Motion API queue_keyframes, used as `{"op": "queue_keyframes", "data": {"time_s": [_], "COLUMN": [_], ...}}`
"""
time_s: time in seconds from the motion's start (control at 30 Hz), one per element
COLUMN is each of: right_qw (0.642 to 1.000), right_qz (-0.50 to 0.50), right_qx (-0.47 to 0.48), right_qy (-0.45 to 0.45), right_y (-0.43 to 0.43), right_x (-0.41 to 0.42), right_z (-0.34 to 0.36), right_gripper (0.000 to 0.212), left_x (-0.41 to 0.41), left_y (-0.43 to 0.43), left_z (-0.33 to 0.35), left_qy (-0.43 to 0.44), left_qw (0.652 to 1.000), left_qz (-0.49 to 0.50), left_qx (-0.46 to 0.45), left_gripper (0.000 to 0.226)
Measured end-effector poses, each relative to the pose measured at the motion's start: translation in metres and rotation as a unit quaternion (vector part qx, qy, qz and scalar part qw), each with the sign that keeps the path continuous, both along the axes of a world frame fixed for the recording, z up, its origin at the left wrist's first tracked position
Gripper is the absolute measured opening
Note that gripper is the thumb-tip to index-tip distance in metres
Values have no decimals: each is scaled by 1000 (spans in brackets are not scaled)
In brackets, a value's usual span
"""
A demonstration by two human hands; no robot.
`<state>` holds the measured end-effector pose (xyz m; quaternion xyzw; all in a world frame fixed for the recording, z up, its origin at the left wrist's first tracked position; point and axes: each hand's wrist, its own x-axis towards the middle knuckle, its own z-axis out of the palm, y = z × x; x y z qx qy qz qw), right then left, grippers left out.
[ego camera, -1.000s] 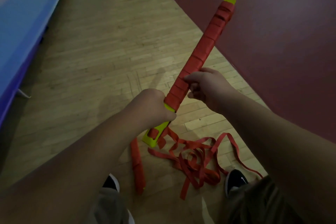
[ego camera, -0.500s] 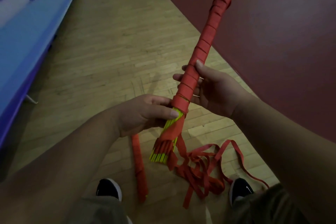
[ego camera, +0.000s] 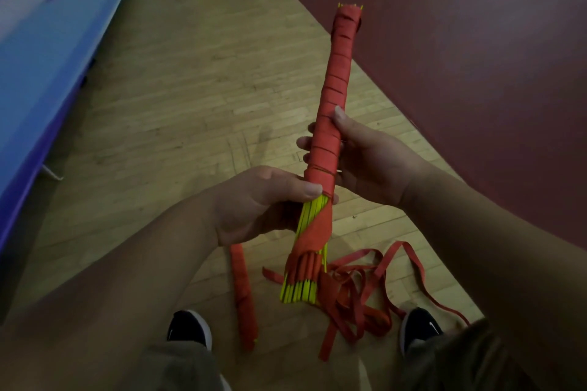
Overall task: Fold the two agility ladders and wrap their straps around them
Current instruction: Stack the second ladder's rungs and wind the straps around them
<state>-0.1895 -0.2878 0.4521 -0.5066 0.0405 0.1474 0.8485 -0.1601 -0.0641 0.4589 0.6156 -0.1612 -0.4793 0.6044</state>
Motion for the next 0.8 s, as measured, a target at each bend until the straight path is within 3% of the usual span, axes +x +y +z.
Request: {"op": "queue_keyframes", "data": {"time_s": [0.23, 0.3, 0.53, 0.6, 0.73, 0.8], "right_qw": [1000, 999, 994, 994, 988, 986], "right_qz": [19, 15, -21, -32, -66, -82], "right_qx": [-9, -23, -101, -106, -136, -148], "right_qy": [-14, -20, -24, -16, -12, -8], "right_y": [2, 0, 0, 0, 2, 2], "right_x": [1, 1, 0, 0, 1, 3], "right_z": [-1, -1, -6, -8, -12, -15], "right_gripper": [42, 44, 42, 45, 47, 50], "left_x": [10, 15, 24, 22, 22, 24], "left_y": [11, 12, 19, 16, 9, 9], "left_z": [-1, 1, 1, 4, 6, 2], "left_qy": [-34, -55, -145, -180, -232, -250], "left_qw": [999, 997, 962, 948, 933, 928], "left_qz": [-4, -31, -123, -133, -136, -124], "left_qx": [8, 37, 194, 224, 241, 247], "left_gripper": [59, 53, 75, 64, 18, 15]}}
